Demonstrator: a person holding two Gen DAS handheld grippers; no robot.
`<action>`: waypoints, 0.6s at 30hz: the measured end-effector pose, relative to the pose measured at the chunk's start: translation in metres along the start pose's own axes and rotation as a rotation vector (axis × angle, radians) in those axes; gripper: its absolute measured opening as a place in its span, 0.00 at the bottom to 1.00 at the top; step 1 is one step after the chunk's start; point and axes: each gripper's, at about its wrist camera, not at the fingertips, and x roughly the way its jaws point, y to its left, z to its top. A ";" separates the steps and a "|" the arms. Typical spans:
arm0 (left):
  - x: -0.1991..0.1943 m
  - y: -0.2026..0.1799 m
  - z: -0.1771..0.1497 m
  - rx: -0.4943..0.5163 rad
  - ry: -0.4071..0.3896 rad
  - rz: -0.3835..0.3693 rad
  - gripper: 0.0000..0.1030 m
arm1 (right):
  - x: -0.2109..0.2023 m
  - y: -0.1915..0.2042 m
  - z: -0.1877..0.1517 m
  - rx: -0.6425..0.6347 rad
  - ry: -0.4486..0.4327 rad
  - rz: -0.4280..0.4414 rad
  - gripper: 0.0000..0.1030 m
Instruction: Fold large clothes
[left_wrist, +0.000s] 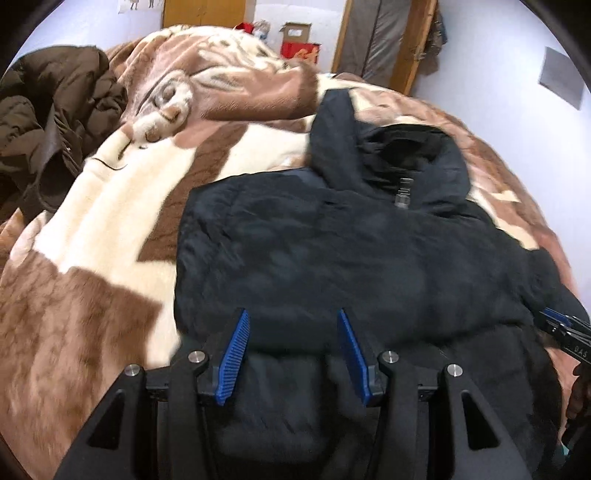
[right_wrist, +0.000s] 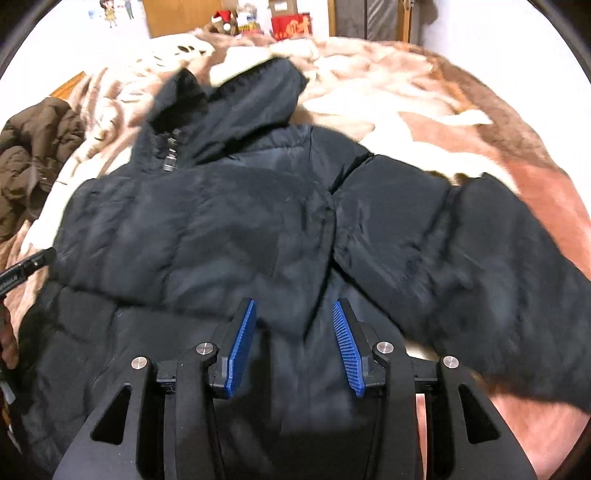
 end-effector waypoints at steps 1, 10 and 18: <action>-0.011 -0.006 -0.006 0.008 -0.006 -0.010 0.50 | -0.013 0.000 -0.008 0.006 -0.014 0.005 0.43; -0.096 -0.056 -0.066 0.049 -0.026 -0.089 0.50 | -0.108 0.006 -0.073 0.055 -0.091 0.001 0.43; -0.135 -0.089 -0.096 0.104 -0.028 -0.121 0.50 | -0.146 -0.005 -0.109 0.105 -0.114 0.006 0.43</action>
